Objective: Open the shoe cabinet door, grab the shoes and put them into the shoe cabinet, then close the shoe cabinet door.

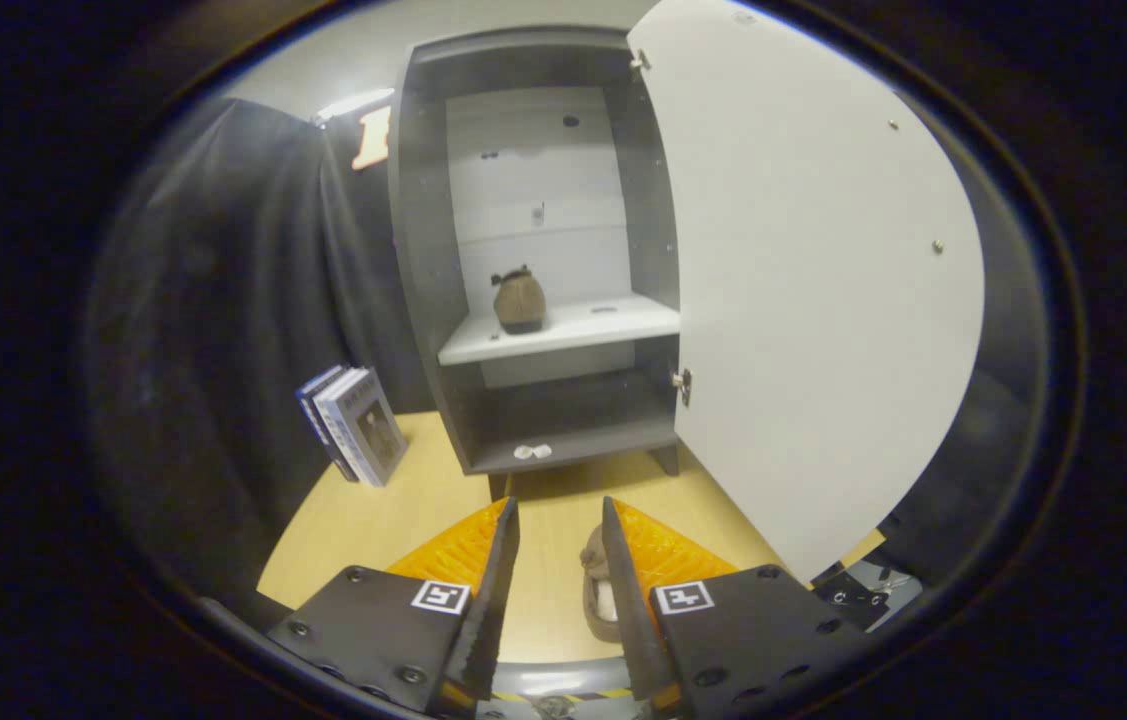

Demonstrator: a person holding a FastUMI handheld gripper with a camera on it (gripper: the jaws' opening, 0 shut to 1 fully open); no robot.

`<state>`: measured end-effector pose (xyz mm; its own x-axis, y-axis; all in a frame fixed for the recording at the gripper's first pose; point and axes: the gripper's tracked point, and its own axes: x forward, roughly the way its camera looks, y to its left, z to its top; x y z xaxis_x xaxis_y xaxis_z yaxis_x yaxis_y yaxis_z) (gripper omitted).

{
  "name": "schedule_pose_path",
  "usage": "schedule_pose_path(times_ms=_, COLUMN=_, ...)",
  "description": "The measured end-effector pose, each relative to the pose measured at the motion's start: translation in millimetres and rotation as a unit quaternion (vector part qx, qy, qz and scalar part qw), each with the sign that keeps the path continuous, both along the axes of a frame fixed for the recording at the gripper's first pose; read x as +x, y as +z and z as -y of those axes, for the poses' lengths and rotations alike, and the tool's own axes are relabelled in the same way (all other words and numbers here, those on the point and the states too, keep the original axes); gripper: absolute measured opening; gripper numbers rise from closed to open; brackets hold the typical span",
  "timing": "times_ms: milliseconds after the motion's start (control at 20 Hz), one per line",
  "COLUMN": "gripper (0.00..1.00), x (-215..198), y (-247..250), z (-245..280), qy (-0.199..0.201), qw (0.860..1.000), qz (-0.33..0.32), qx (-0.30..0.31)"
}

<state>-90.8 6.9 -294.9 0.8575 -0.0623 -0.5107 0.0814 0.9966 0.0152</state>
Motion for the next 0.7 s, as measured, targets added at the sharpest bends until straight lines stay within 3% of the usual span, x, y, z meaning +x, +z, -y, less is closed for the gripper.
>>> schedule_pose_path(times_ms=450, gripper=0.53, x=27, y=-171, z=21, qy=-0.03, qw=0.995, qz=-0.099, qx=0.008)
schedule_pose_path(times_ms=700, gripper=0.52, x=28, y=-230, z=29, qy=-0.026, qw=0.988, qz=-0.153, qx=-0.001)
